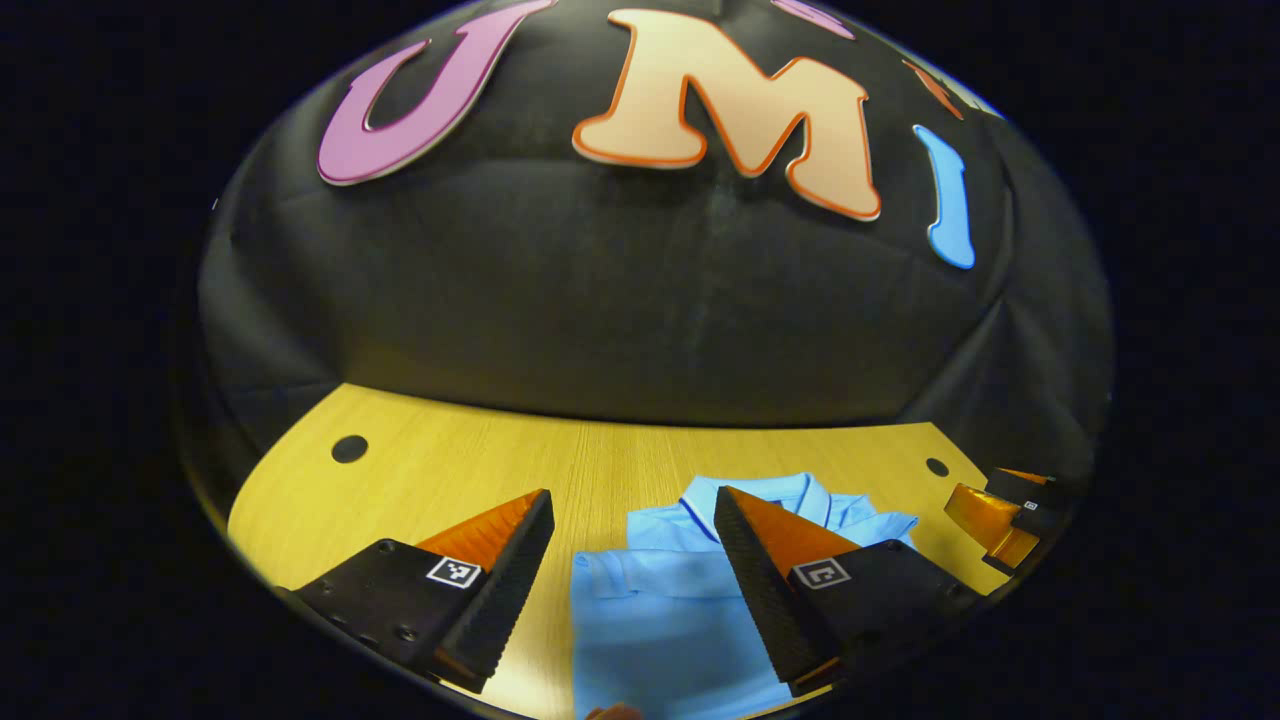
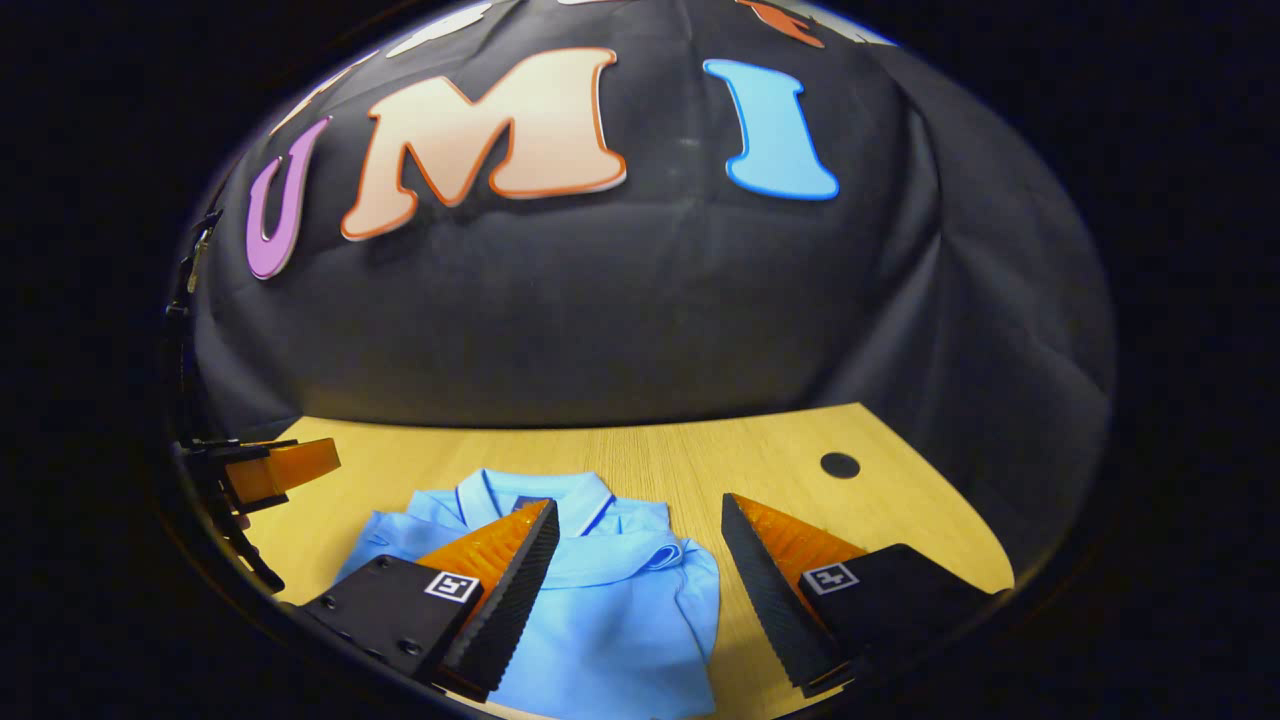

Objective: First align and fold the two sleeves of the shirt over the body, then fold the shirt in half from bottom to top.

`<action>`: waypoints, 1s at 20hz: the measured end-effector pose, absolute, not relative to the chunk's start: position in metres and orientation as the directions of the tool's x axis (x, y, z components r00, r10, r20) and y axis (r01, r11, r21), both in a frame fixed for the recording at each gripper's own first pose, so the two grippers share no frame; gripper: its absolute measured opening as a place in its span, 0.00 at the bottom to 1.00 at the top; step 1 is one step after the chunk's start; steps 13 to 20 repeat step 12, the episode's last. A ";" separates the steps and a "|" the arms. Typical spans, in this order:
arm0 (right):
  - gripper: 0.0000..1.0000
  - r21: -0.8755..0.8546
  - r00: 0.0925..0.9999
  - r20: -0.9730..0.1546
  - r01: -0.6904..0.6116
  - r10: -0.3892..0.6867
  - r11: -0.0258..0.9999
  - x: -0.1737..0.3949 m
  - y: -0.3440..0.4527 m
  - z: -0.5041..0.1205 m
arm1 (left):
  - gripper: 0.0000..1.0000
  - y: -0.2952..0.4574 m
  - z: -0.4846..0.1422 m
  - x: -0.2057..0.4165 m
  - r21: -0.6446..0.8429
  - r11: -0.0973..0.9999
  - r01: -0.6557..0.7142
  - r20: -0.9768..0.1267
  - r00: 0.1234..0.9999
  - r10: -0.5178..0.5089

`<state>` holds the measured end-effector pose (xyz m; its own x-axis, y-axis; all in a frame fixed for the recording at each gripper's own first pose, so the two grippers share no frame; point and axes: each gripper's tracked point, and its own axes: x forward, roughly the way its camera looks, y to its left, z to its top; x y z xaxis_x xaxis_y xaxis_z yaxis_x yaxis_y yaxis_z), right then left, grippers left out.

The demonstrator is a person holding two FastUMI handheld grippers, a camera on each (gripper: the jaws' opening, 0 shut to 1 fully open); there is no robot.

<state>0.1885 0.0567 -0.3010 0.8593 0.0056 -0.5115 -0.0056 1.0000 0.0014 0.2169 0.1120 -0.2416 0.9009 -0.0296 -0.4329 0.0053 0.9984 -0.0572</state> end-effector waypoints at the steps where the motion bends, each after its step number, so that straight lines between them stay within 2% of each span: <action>1: 1.00 0.004 0.876 -0.482 -0.010 0.011 1.000 0.180 0.056 -0.281 | 0.96 0.111 -0.224 0.208 -0.046 0.999 0.009 -0.402 0.915 -0.027; 6: 1.00 0.020 0.935 -0.349 -0.058 0.062 0.998 0.137 0.054 -0.188 | 0.95 0.097 -0.142 0.151 0.001 1.000 0.016 -0.282 0.959 -0.015; 10: 1.00 0.015 0.954 -0.285 -0.089 0.090 0.996 0.094 0.045 -0.144 | 0.96 0.085 -0.093 0.099 -0.002 1.000 -0.012 -0.206 0.979 0.012; 12: 1.00 0.019 0.959 -0.269 -0.091 0.093 0.996 0.069 0.038 -0.131 | 0.96 0.083 -0.079 0.070 0.003 0.999 -0.033 -0.180 0.983 0.033; 20: 1.00 0.019 0.959 -0.269 -0.091 0.093 0.996 0.069 0.038 -0.131 | 0.96 0.083 -0.079 0.070 0.003 0.999 -0.033 -0.180 0.983 0.033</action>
